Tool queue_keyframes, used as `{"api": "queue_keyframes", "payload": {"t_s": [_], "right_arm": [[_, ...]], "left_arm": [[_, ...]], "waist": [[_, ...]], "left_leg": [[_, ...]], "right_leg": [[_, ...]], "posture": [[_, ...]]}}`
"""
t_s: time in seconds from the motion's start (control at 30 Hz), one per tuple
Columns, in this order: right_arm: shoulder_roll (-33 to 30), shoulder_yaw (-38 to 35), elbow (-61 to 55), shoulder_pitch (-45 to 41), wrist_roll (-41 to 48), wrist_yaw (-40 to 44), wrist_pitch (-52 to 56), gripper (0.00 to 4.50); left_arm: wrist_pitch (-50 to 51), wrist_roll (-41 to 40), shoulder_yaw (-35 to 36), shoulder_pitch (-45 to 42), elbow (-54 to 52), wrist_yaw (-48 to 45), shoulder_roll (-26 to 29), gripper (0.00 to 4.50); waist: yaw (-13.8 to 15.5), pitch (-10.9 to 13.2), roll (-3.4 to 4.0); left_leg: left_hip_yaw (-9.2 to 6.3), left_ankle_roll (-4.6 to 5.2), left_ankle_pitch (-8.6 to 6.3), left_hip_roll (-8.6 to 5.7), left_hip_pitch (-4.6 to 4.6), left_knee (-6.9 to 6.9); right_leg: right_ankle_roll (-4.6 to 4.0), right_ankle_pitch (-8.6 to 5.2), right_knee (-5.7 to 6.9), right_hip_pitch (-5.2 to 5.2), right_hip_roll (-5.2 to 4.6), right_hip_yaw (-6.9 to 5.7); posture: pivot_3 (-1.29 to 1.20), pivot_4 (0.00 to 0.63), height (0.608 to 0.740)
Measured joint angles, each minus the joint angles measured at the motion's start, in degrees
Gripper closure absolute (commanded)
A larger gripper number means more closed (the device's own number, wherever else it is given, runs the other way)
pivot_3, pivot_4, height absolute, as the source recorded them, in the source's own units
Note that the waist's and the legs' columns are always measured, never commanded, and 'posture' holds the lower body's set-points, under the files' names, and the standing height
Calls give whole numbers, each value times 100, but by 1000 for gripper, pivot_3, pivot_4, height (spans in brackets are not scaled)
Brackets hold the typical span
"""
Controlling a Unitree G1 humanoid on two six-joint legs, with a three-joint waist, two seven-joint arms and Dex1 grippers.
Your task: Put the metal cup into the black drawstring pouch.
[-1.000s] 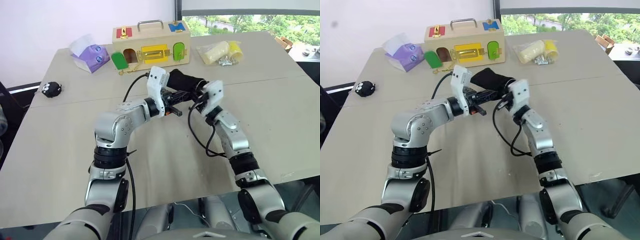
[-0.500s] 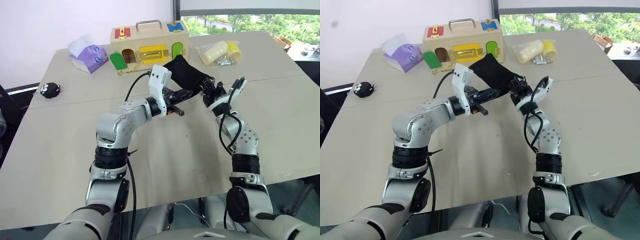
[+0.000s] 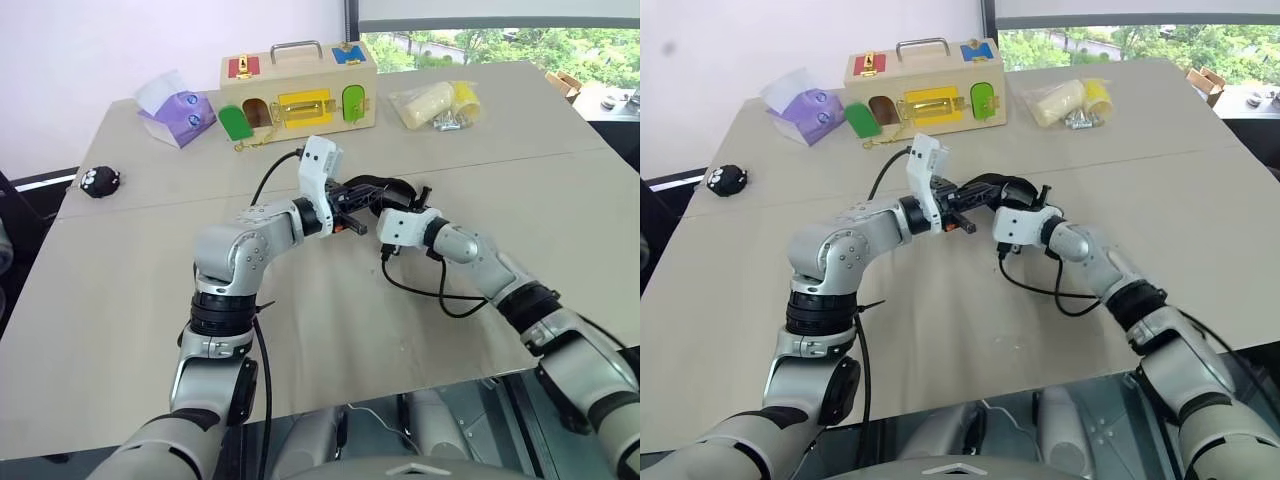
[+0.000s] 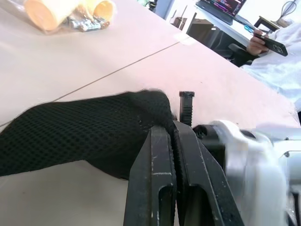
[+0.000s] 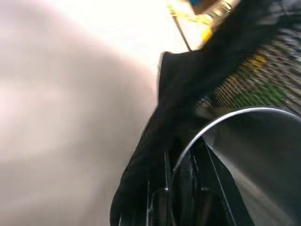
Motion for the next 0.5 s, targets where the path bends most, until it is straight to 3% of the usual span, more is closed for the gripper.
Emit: {"api": "queue_keyframes", "payload": {"t_s": [0.13,0.17,0.23,0.3,0.43,0.47,0.5], "right_arm": [[-2,17,338,-191,-381,-4,-389,4451],[4,4,359,-210,-396,2,-399,3780],[33,-58,389,-215,-396,66,-375,3089],[69,-233,327,-180,-241,244,-329,2050],[81,-547,-53,58,154,493,-312,604],[78,-801,-595,422,602,805,-173,276],[52,-955,-1045,708,961,1062,21,276]], "left_arm": [[-1,-1,2,-1,0,-3,-9,4500],[-1,0,2,-1,0,-3,-9,4500],[-6,-1,3,-2,0,-5,-10,4500],[-6,-1,3,-2,13,1,-25,4500],[-11,-1,6,-6,17,43,-39,4500],[-12,-3,9,-14,22,67,-55,4500],[-12,-5,4,-21,30,77,-67,4500]], "waist": [[12,-1,-2],[15,-1,-3],[18,-1,-3],[18,0,-4],[20,-1,-4],[23,-1,-4],[30,-1,-4]], "left_leg": [[1,0,0,-2,-2,1],[1,0,0,-2,-2,1],[0,0,0,-2,-2,1],[-2,0,0,-2,-3,1],[-5,0,0,-1,-3,1],[-5,0,0,-1,-6,0],[-8,0,0,0,-9,1]], "right_leg": [[0,0,-2,1,-1,1],[0,0,-3,2,-1,1],[0,0,-4,2,-1,0],[0,0,-3,1,-1,-2],[0,0,-5,2,-1,-3],[0,0,-7,2,-1,-4],[0,0,-10,1,-2,-6]], "posture": [[0,150,710],[0,150,710],[0,150,710],[0,150,710],[0,150,710],[0,150,710],[0,150,710]]}}
